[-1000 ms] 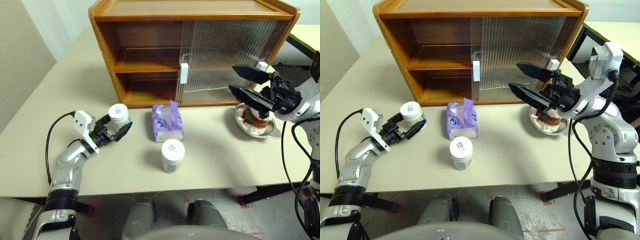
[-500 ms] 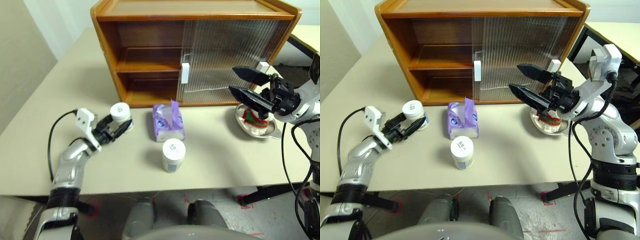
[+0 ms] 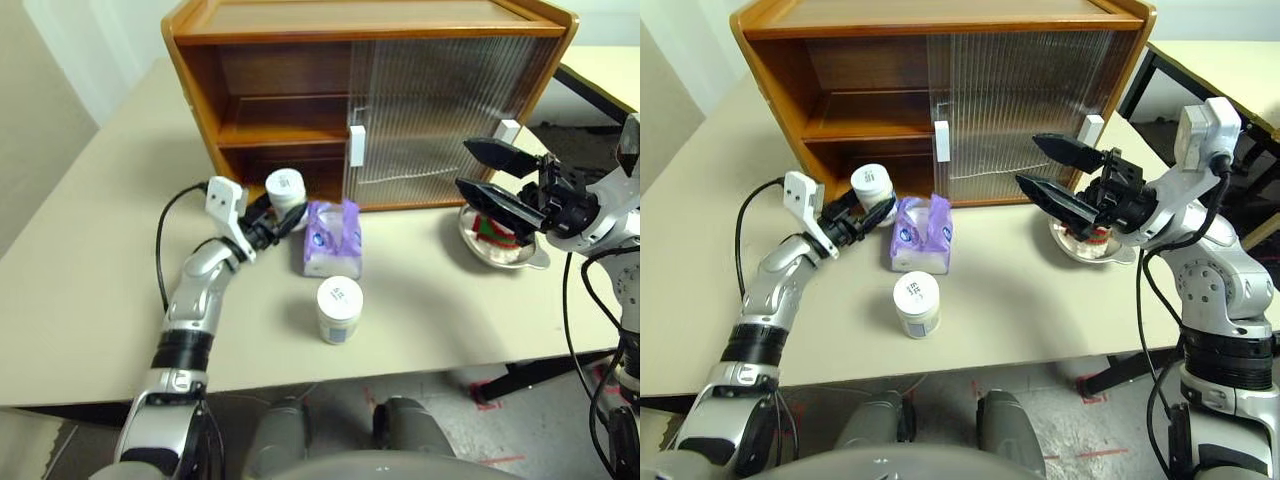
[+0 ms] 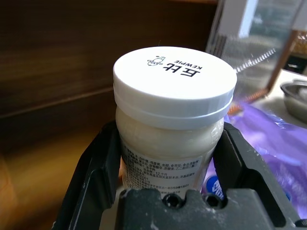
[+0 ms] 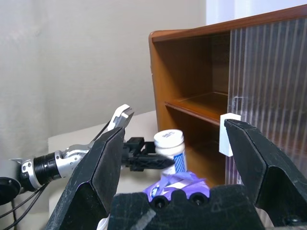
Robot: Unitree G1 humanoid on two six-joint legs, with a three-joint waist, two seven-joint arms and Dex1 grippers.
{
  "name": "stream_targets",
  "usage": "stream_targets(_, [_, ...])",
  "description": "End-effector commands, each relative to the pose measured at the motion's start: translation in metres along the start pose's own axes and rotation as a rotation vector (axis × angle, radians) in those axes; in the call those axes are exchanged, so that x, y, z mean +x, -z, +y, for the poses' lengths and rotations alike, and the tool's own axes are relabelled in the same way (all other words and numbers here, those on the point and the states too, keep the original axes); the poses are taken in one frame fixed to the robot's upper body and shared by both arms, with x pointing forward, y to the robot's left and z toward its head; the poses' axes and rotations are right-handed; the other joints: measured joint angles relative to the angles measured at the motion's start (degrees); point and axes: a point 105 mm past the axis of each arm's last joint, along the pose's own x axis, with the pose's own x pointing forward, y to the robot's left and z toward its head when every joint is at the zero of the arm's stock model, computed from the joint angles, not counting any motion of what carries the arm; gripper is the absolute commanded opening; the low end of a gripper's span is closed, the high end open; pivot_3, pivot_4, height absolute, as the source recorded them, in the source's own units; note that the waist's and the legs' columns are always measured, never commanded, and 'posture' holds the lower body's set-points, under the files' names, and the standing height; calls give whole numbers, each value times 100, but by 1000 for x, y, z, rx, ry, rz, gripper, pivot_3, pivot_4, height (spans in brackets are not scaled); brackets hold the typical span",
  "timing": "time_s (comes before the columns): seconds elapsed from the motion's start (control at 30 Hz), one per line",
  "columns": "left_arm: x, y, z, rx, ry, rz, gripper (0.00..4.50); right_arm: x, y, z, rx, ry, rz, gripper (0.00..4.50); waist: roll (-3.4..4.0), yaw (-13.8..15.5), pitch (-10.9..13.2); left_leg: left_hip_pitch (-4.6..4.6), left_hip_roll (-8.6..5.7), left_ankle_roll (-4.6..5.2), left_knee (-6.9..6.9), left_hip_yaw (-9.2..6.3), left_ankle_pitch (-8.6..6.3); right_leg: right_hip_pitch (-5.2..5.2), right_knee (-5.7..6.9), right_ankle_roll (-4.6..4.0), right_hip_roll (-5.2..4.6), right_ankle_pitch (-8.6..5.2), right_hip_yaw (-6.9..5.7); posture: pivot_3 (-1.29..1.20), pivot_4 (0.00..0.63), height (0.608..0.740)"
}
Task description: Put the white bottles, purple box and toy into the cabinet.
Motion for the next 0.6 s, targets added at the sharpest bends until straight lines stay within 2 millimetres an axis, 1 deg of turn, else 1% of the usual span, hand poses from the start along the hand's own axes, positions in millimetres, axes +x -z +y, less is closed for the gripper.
stream_targets(0.03, [2, -6, 10, 2, -56, -11, 3074, -1, -2, 2, -18, 4, -6, 4500, 0, -40, 0, 0, 0, 0, 0, 0, 0, 0, 1, 0, 3, 0, 3, -25, 0, 740])
stream_targets(0.37, [-1, 1, 33, 45, -168, 33, 3074, -2, -2, 1, -20, 6, -7, 4500, -2, -64, 0, 4, 1, 0, 3, 14, 0, -5, 0, 13, 7, 11, 35, -24, 0, 740])
stream_targets(0.6, [12, -1, 35, 60, -199, 17, 3074, -2, -1, 2, -17, 5, -8, 4500, -5, -53, -1, 2, 0, 0, 5, 17, 0, -5, -1, 20, 5, 17, 38, -29, 0, 740])
